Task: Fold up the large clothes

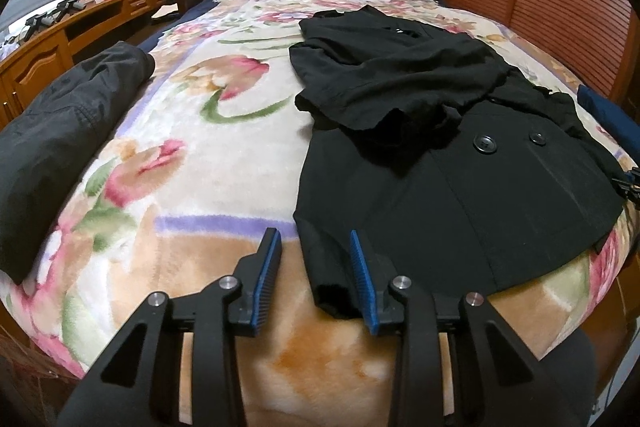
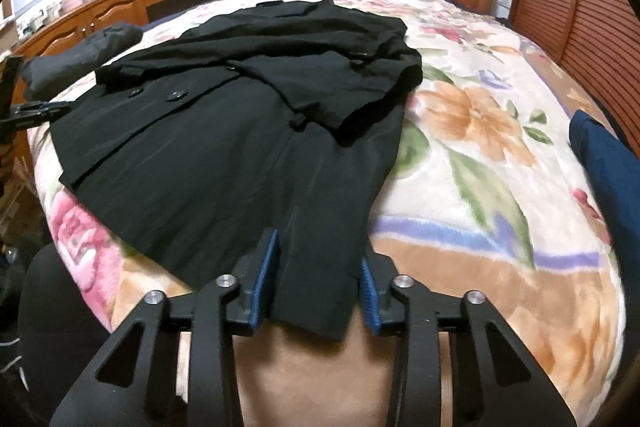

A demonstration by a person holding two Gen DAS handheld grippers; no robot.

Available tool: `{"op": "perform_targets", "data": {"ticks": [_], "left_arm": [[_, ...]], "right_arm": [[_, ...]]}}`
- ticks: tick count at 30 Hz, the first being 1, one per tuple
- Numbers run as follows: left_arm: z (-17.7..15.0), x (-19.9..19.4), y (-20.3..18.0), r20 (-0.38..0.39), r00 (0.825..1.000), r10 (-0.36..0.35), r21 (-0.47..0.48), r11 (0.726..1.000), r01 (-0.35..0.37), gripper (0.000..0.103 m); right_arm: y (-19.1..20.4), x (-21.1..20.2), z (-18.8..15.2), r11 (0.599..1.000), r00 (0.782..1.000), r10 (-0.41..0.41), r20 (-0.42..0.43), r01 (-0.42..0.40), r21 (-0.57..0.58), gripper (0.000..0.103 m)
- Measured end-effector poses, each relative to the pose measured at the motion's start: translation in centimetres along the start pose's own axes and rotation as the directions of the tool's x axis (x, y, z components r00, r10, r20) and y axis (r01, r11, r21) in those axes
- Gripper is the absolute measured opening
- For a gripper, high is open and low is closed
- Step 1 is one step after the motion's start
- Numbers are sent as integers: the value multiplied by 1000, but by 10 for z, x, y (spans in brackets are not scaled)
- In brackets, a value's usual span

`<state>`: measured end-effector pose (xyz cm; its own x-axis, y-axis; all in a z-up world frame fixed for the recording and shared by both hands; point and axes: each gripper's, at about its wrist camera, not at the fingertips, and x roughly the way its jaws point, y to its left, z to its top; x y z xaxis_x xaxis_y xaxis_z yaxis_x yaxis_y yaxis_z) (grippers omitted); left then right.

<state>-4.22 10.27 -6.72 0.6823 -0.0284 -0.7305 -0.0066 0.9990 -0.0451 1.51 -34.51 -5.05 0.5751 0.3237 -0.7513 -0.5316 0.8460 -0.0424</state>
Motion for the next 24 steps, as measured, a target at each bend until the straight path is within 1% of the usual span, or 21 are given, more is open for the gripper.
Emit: {"op": "perform_targets", "data": {"ticks": [1,3,5,6,8,10,14,18,24], "left_arm": [[0,0,0,-2,1000,-11,0,1000,11,27],[0,0,1,-7,999,-53,-11,999,53,12],[1,-2,-1,-5,998,-69,-6,998,69,6],[1,-5,-2,8,997,-74,-1,997,74,4],[2,-11,-4,29,997,-75,2,997,75,3],[4,-21,-5,69,994,-88,-3,996,88,2],[11,-47,-7,155,982,-109,-18,993,113,2],[22,-77,-11,234,964,-124,-13,991,131,2],[26,-123,-18,321,935,-152,17,988,155,1]], "right_arm": [[1,-1,0,1000,1000,3,0,-3,-1,27],[3,-1,-1,1000,1000,4,2,-4,1,22],[5,-1,-1,1000,1000,6,7,-6,8,18],[5,-1,-1,1000,1000,7,9,-7,12,16],[7,-1,1,1000,1000,2,12,-2,16,13],[8,-4,4,1000,1000,-5,19,5,17,11],[9,-19,14,999,998,-25,65,23,28,8],[10,-40,23,999,994,-22,104,18,44,7],[17,-78,36,999,985,-14,175,8,35,7]]}}
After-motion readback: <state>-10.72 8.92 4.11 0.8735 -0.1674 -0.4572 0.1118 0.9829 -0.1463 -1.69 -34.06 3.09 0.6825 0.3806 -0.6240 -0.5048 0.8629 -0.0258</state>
